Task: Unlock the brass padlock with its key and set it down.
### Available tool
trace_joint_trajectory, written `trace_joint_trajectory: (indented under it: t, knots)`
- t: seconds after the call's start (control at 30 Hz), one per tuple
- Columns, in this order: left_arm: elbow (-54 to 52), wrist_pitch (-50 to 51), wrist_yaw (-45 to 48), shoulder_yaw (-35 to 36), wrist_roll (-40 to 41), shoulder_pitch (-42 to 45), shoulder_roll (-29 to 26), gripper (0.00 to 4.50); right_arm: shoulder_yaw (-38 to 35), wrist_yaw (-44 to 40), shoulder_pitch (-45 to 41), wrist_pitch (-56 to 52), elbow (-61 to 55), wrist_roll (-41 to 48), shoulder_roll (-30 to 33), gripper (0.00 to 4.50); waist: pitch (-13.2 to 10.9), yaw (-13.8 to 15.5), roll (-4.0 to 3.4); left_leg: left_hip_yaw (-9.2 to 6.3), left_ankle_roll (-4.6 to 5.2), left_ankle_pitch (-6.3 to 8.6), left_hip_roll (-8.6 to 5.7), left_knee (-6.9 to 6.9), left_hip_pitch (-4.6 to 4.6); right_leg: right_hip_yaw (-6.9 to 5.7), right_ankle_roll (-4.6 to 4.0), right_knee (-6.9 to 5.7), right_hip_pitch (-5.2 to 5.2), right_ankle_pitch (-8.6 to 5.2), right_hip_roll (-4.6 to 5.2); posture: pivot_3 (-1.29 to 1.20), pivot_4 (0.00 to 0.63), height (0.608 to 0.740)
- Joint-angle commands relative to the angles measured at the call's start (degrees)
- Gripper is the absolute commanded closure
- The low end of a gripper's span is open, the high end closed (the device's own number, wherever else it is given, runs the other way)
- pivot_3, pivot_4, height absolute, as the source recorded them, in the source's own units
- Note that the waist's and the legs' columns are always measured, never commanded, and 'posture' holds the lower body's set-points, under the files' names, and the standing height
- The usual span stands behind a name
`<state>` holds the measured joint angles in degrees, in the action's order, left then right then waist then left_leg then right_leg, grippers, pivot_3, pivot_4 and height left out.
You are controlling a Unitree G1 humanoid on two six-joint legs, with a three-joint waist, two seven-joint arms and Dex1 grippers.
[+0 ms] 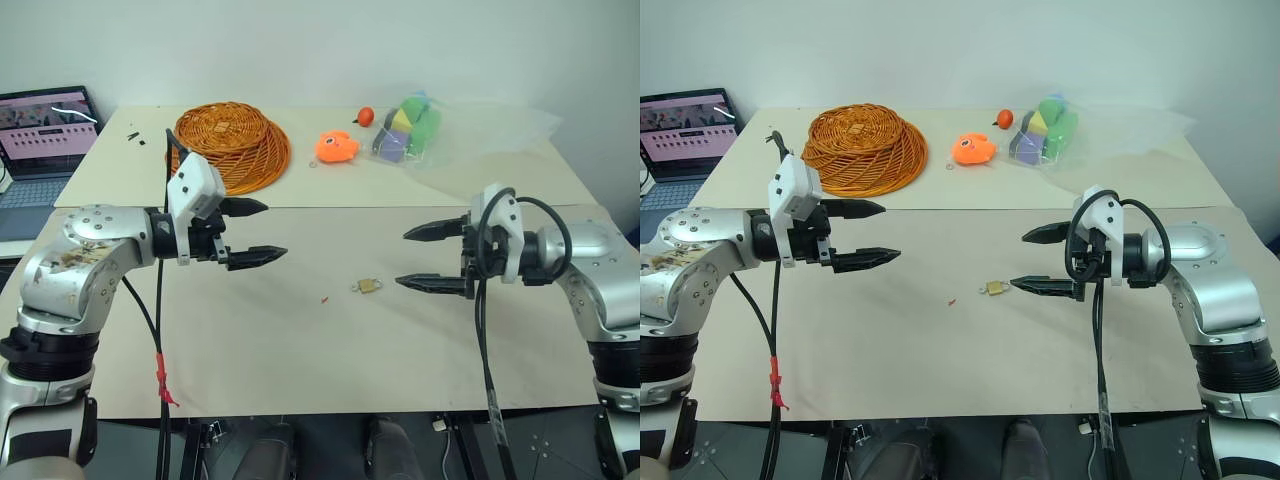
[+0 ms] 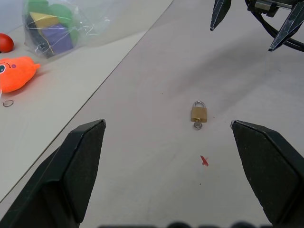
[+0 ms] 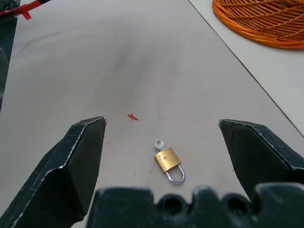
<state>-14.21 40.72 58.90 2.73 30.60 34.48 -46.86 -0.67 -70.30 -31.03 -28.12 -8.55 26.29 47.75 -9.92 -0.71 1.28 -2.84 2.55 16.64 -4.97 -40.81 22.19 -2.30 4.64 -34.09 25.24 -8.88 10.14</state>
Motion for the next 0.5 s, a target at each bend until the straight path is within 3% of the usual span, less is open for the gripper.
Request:
trace_joint_trajectory:
  t: [0.03, 0.2, 0.5]
  knots:
    - [-1.6, 0.8, -1.1, 1.8, 1.0, -0.3, -0.5, 0.0, -2.1, 1.2, 0.3, -0.6, -3.0, 1.8, 0.4, 0.03, 0.0, 0.0, 0.0, 0.0, 0.0, 0.0, 0.0, 0.0, 0.0, 0.0, 0.0, 0.0, 0.0, 0.0, 0.0, 0.0, 0.15, 0.739]
    - [-1.7, 2.6, -1.4, 1.1, 1.0, -1.0, -1.7, 0.0, -0.2, 0.9, -0.3, 2.8, 0.8, -1.0, -0.4, 0.03, 0.0, 0.0, 0.0, 0.0, 0.0, 0.0, 0.01, -0.01, -0.01, 0.0, 0.0, -0.01, -0.01, 0.0, 0.0, 0.0, 0.15, 0.739]
    - [-6.1, 5.1, -2.7, 0.9, 1.6, -4.8, -2.9, 0.0, 8.8, -3.5, -7.4, 19.5, 21.0, -11.0, -8.1, 0.03, 0.0, -0.5, -0.01, 0.04, -0.01, 0.0, 0.0, 0.05, -0.08, 0.04, 0.0, 0.0, -0.01, 0.0, -0.01, 0.0, 0.15, 0.739]
